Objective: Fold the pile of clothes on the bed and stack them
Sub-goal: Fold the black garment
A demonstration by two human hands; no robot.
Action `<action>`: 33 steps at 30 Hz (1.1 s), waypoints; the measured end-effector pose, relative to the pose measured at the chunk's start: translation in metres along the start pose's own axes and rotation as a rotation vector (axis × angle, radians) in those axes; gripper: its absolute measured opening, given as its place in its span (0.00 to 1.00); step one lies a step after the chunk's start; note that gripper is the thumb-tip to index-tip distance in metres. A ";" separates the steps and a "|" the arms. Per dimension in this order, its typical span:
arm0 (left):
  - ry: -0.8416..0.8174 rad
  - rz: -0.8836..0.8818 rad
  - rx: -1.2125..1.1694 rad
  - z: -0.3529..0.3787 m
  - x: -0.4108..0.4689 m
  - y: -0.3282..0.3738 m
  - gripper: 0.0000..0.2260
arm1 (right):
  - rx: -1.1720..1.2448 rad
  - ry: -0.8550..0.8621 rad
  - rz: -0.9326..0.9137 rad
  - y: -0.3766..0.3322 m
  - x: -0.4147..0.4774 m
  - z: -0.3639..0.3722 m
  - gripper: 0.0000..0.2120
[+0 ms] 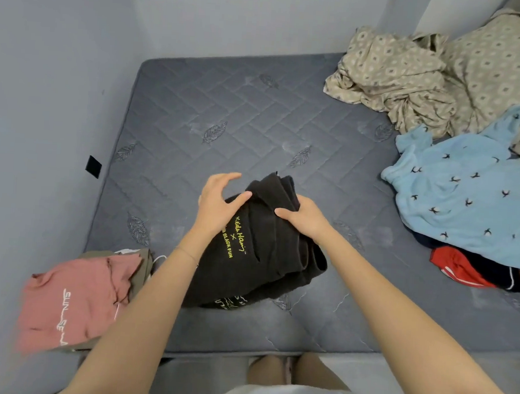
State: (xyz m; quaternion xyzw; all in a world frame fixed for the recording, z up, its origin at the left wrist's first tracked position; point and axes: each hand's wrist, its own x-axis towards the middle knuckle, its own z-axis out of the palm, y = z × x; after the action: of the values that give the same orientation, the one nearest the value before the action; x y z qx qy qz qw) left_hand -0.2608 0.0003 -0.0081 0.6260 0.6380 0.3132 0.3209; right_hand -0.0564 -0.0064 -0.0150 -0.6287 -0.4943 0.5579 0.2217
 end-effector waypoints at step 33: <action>-0.145 -0.861 0.218 0.213 -0.068 -0.247 0.32 | -0.694 0.008 0.122 0.276 0.106 0.029 0.37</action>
State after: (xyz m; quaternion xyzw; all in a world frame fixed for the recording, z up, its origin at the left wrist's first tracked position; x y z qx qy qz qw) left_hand -0.2373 -0.0732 -0.3325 0.3543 0.8454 0.0373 0.3981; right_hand 0.0082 -0.0363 -0.3039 -0.6971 -0.6151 0.3665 -0.0371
